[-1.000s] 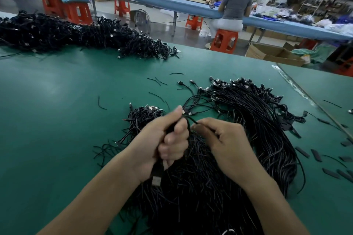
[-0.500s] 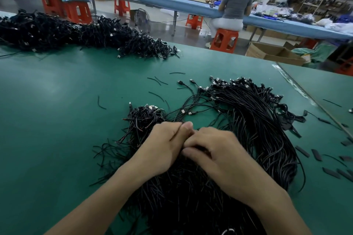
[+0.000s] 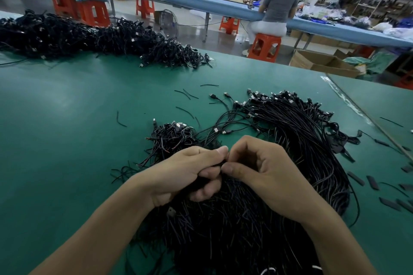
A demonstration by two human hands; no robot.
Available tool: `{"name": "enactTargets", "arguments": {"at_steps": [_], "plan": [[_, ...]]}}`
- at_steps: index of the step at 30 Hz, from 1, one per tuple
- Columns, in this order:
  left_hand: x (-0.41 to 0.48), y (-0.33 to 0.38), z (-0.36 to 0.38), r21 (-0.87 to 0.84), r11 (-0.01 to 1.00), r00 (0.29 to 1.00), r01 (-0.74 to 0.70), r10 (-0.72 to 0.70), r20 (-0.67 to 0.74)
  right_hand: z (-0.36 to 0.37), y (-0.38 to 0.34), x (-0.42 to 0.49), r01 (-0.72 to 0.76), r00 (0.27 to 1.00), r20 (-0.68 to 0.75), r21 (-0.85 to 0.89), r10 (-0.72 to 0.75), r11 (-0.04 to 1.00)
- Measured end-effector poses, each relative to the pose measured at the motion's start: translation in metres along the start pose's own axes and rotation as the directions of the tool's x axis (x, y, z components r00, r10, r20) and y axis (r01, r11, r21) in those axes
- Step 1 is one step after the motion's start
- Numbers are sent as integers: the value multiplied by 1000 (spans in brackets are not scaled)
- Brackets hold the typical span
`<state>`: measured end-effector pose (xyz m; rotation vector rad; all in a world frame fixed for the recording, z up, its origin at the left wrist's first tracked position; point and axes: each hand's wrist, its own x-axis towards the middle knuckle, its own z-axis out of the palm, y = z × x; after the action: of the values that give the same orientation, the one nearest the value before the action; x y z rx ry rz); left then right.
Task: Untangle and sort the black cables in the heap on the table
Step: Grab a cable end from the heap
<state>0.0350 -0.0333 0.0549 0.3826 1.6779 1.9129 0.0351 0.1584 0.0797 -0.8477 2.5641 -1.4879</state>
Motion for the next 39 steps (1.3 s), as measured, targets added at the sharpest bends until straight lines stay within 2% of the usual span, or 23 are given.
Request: {"name": "enactTargets", "arguments": {"at_steps": [6, 8, 10, 11, 13, 15, 17, 19, 22, 24, 27, 32, 39], "plan": [[11, -3, 9, 211, 977, 956, -27, 87, -279, 4, -4, 3, 42, 997, -48, -224, -54, 974], [13, -4, 12, 66, 998, 960, -5, 23, -278, 9, -3, 4, 56, 993, -92, -236, -80, 970], [14, -4, 15, -156, 984, 982, 83, -107, -155, 11, 0, 5, 66, 985, -135, -248, -102, 967], [14, -5, 16, -196, 971, 983, 134, -155, -99, 12, 2, 5, 70, 982, -151, -251, -110, 965], [15, -9, 16, -139, 972, 972, 188, -205, -113, 13, 5, 7, 85, 978, -164, -264, -132, 961], [18, -12, 14, -3, 982, 953, 191, -186, -238, 12, 10, 9, 92, 975, -169, -266, -141, 959], [21, -15, 10, 92, 983, 938, 158, -120, -324, 8, 16, 10, 32, 979, -190, -205, -72, 978], [20, -18, 2, 90, 990, 913, 113, -68, -402, 1, 24, 10, -134, 966, -239, -156, 94, 979], [19, -19, -6, 74, 996, 869, 47, -4, -495, -2, 40, 6, -410, 905, -228, -251, 358, 877], [20, -17, -8, 69, 998, 838, 9, 30, -545, 6, 48, 3, -456, 888, -155, -417, 432, 787], [24, -17, -9, 14, 998, 824, -57, 55, -564, 25, 49, 3, -445, 876, -85, -520, 474, 729], [24, -19, -6, -61, 994, 835, -91, 43, -548, 45, 41, 6, -351, 915, -75, -634, 397, 689], [24, -23, -2, -81, 990, 805, -112, 43, -592, 51, 31, 7, -195, 981, -122, -678, 154, 708]]}}
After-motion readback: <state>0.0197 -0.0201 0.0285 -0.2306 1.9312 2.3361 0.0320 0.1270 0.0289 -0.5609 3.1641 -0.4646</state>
